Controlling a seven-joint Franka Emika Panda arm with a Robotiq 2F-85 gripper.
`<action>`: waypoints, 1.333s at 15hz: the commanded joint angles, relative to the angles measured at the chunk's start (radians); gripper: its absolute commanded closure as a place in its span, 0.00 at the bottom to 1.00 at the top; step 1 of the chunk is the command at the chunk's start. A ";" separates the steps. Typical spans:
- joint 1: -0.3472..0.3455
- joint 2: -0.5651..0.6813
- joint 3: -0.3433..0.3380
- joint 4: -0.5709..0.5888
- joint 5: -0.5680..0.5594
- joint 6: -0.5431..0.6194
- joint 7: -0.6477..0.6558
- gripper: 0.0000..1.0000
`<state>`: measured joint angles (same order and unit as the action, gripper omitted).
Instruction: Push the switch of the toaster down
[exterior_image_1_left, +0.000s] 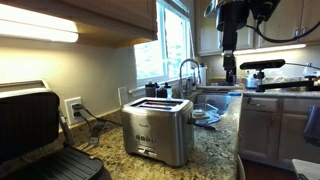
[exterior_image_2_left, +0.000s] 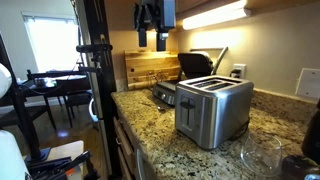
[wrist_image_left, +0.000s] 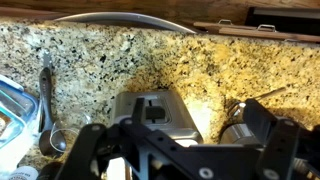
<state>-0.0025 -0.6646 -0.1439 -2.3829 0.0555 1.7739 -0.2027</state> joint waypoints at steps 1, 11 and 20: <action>-0.009 0.001 0.006 0.002 0.004 -0.002 -0.004 0.00; -0.009 0.001 0.006 0.003 0.004 -0.001 -0.004 0.00; -0.021 0.010 0.058 -0.037 -0.057 0.083 0.031 0.00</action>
<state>-0.0084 -0.6499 -0.1131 -2.3863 0.0312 1.8019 -0.1981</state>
